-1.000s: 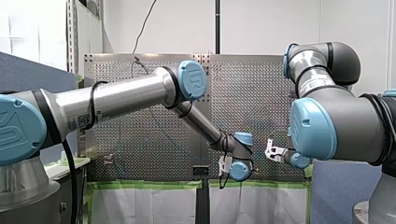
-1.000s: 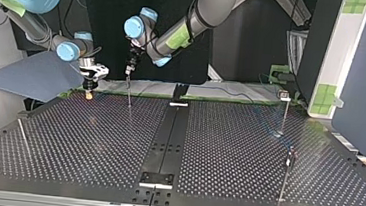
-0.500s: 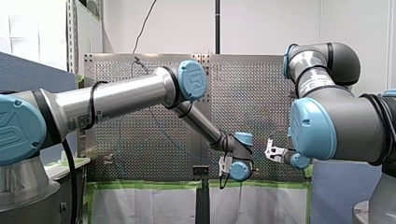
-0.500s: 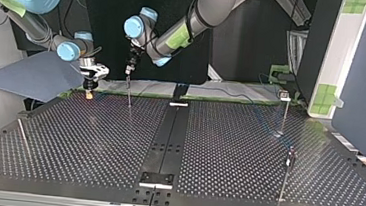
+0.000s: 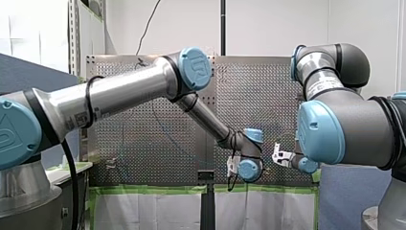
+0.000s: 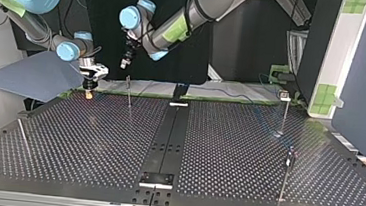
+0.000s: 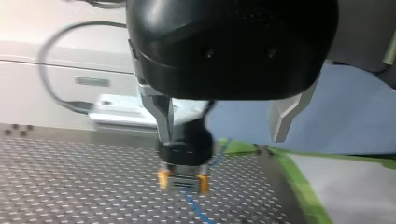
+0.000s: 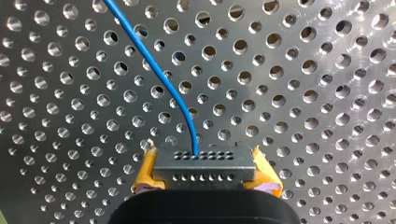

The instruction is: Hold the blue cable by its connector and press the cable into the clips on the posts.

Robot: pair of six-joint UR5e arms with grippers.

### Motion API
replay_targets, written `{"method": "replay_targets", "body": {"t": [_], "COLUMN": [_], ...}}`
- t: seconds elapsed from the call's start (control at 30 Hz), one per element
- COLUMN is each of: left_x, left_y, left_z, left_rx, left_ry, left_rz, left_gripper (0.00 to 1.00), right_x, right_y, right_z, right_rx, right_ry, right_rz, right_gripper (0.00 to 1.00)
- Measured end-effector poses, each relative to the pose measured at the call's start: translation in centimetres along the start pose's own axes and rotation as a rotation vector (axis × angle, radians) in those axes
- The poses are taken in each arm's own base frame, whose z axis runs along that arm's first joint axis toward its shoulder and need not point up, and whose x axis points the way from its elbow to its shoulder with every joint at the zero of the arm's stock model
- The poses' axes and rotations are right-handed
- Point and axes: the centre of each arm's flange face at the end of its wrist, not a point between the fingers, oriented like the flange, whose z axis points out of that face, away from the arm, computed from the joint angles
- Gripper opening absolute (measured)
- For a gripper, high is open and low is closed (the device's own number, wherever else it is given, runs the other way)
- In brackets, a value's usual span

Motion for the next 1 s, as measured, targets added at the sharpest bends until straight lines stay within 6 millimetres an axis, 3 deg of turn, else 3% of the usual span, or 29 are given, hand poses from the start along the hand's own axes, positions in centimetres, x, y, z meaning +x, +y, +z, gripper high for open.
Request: {"method": "replay_targets", "body": {"t": [0.5, 1.0], "left_x": [-6.6, -10.8], "left_y": [2.3, 4.9], "left_z": [-0.8, -2.8], "left_rx": [-0.012, -0.043], "left_ry": [-0.130, -0.171], "left_rz": [-0.211, -0.312], "left_gripper": [1.00, 1.00], "right_x": [-0.1, -0.1], "right_y": [-0.2, -0.6], "right_z": [0.0, 0.0], "right_rx": [0.002, 0.009], "right_ry": [-0.004, -0.004], "right_rz": [0.007, 0.013], "right_gripper": [0.02, 0.02]}}
